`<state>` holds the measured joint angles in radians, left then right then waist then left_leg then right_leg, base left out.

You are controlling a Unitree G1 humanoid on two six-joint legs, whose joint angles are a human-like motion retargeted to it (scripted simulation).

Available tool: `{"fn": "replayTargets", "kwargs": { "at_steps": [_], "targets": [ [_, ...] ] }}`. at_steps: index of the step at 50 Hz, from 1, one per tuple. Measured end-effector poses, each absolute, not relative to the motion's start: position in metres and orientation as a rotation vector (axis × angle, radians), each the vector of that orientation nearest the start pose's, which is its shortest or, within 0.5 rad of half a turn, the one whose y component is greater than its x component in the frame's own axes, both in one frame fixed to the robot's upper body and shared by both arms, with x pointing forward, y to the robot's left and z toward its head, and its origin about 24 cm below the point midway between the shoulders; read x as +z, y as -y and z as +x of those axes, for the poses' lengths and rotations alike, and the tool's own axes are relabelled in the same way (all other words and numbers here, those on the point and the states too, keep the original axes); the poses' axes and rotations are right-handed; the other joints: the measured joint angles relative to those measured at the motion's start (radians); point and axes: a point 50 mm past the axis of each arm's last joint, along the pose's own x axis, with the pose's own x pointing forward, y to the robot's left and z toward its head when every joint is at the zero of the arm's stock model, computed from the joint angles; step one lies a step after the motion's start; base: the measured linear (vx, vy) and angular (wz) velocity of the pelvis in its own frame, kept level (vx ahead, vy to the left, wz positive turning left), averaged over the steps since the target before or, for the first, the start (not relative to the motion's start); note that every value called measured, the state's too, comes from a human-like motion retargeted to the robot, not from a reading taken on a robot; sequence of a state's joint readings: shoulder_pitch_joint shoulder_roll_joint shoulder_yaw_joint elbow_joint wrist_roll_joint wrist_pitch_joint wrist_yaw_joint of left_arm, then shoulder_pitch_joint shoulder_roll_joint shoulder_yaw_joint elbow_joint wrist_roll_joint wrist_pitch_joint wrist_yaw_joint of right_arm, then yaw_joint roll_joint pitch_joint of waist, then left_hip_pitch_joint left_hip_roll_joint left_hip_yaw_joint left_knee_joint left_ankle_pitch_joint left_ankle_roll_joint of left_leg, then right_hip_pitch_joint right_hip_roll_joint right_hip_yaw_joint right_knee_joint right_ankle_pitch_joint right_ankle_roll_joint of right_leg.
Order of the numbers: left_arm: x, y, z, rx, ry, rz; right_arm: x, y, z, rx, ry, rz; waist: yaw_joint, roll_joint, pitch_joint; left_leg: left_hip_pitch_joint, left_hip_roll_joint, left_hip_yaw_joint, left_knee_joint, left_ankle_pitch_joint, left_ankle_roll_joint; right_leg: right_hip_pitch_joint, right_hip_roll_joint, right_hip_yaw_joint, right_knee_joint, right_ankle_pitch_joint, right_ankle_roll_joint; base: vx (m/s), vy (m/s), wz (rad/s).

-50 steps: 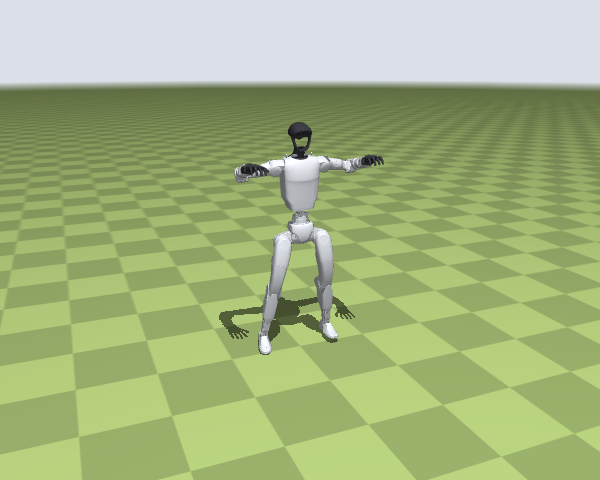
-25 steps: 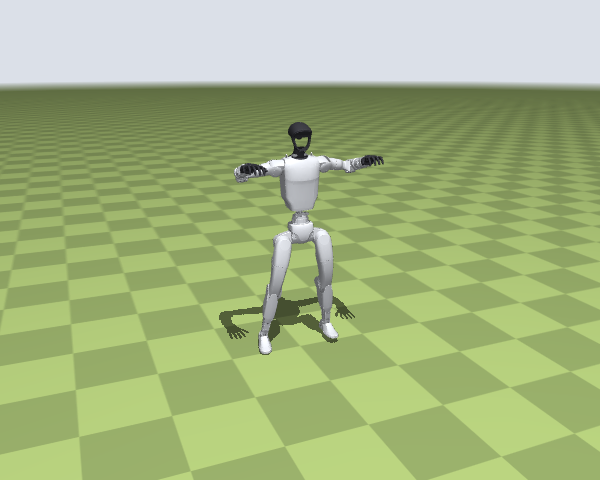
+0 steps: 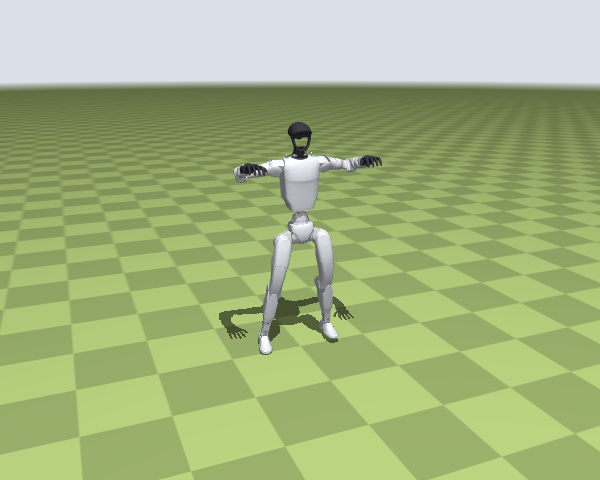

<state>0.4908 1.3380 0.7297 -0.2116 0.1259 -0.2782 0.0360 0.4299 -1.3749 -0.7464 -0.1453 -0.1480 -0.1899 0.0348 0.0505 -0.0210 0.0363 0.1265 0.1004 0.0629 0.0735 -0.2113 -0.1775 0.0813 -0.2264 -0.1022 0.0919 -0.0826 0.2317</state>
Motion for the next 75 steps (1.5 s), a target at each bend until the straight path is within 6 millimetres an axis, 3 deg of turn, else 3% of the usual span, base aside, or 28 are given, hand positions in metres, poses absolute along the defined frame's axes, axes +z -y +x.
{"fn": "replayTargets", "kwargs": {
  "at_steps": [13, 30, 42, 52, 58, 62, 65, 68, 70, 73, 75],
  "targets": [
    [0.274, -0.317, 0.192, -0.024, 0.339, 1.574, 0.297, 0.323, 0.197, -0.121, 0.33, -1.694, 0.005, 0.004, -0.002, -0.003, -0.003, 0.004, -0.002, 0.003, 0.004, -0.007, -0.003, 0.005, 0.002, 0.002, 0.006, 0.0, 0.0, 0.0],
    [0.275, -0.31, 0.196, -0.047, 0.376, 1.599, 0.295, 0.327, 0.202, -0.127, 0.313, -1.708, 0.013, -0.003, -0.001, -0.01, -0.003, -0.002, -0.004, 0.003, 0.001, -0.013, -0.003, -0.001, 0.002, 0.004, 0.006, 0.0, 0.0, 0.0],
    [0.287, -0.312, 0.195, 0.004, 0.402, 1.678, 0.307, 0.326, 0.2, -0.153, 0.345, -1.737, 0.014, 0.001, 0.006, -0.012, 0.0, 0.004, -0.008, 0.003, -0.001, -0.021, 0.0, 0.006, 0.003, 0.003, 0.006, 0.0, 0.0, 0.0],
    [0.301, -0.314, 0.195, 0.0, 0.377, 1.734, 0.333, 0.295, 0.208, -0.053, 0.448, -1.87, 0.009, 0.02, -0.004, -0.023, 0.004, 0.018, 0.004, 0.001, -0.008, -0.038, 0.004, 0.017, 0.01, 0.002, 0.012, 0.0, 0.0, 0.0],
    [0.301, -0.316, 0.2, 0.043, 0.43, 1.628, 0.332, 0.301, 0.201, -0.159, 0.536, -1.732, 0.018, 0.009, -0.005, -0.027, 0.003, 0.01, 0.012, -0.003, -0.004, -0.037, 0.002, 0.009, 0.021, -0.007, 0.011, 0.0, 0.0, 0.0],
    [0.267, -0.329, 0.218, 0.169, 0.457, 1.393, 0.299, 0.317, 0.212, -0.258, 0.557, -1.447, 0.013, 0.012, -0.002, -0.017, 0.002, -0.003, 0.014, -0.008, 0.002, -0.018, -0.001, -0.007, 0.027, -0.02, 0.003, 0.03, -0.01, 0.14],
    [0.212, -0.345, 0.24, 0.327, 0.38, 1.156, 0.243, 0.338, 0.229, -0.372, 0.462, -1.187, 0.016, 0.015, 0.008, -0.001, 0.002, -0.009, 0.015, -0.014, 0.007, -0.001, -0.002, -0.014, 0.037, -0.034, -0.006, 0.0, 0.0, 0.0],
    [0.117, -0.354, 0.252, 0.505, 0.128, 0.786, 0.144, 0.352, 0.244, -0.487, 0.184, -0.928, 0.016, 0.012, 0.021, 0.015, 0.003, -0.008, 0.016, -0.015, 0.011, 0.011, -0.002, -0.015, 0.049, -0.044, -0.014, 0.0, 0.0, 0.0],
    [0.041, -0.34, 0.248, 0.589, -0.122, 0.478, 0.066, 0.345, 0.243, -0.514, -0.079, -0.769, 0.017, 0.011, 0.032, 0.022, 0.003, -0.006, 0.019, -0.014, 0.014, 0.015, -0.003, -0.015, 0.056, -0.049, -0.019, 0.0, 0.0, 0.0],
    [-0.05, -0.3, 0.219, 0.598, -0.476, 0.188, -0.029, 0.319, 0.209, -0.487, -0.436, -0.602, 0.017, 0.012, 0.06, 0.024, 0.004, -0.006, 0.029, -0.018, 0.017, 0.019, -0.003, -0.017, 0.065, -0.055, -0.024, 0.0, 0.0, 0.0],
    [-0.085, -0.275, 0.194, 0.537, -0.617, 0.168, -0.067, 0.301, 0.178, -0.453, -0.581, -0.56, 0.012, 0.012, 0.081, 0.022, 0.004, -0.008, 0.034, -0.02, 0.017, 0.022, -0.003, -0.021, 0.067, -0.058, -0.025, 0.03, 0.0, 0.04]
  ]
}}
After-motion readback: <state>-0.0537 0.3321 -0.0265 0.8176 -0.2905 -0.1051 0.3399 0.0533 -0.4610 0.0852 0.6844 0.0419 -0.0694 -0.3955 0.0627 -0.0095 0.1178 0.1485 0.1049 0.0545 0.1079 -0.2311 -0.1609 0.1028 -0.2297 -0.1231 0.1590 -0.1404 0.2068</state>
